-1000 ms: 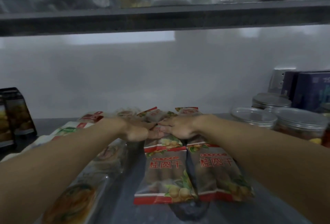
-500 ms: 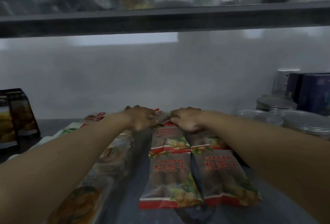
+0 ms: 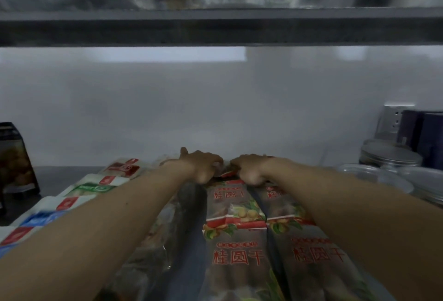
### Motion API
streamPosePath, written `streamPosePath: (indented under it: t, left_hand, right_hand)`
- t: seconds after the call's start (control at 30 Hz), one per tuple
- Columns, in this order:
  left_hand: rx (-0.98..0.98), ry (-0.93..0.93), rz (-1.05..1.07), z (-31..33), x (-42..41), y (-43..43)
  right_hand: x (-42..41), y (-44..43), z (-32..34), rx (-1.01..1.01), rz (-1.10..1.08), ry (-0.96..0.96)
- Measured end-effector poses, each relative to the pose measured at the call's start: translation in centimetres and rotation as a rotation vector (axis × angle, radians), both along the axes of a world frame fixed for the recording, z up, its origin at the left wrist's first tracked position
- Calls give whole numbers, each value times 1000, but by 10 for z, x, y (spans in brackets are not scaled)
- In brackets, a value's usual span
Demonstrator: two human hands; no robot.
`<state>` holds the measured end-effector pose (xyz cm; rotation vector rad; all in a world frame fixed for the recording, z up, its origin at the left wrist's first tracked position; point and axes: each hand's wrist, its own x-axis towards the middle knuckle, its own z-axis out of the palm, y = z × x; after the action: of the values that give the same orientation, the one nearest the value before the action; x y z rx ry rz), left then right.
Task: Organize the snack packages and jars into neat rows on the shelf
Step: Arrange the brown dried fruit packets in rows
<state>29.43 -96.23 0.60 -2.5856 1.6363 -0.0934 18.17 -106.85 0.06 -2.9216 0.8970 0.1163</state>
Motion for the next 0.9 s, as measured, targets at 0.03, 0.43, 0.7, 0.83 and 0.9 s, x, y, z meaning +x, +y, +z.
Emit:
streamPosePath:
  t: [0.03,0.43,0.7,0.83,0.9]
  left_hand:
    - [-2,17,9,1,-1,-1]
    - [5,266,-59,11,-14,16]
    - [59,140,-43,4,-28,41]
    - [164,133,-4,1,-34,46]
    - [173,148,-7,-4,-37,43]
  right_hand:
    - [1,1,0,-3,2,-21]
    - [-8,6,3,17,19,-119]
    - [-19,23,4,-30,47,-42]
    - [-29,29,2,35,21,59]
    - [-32,31,-2,68,13,64]
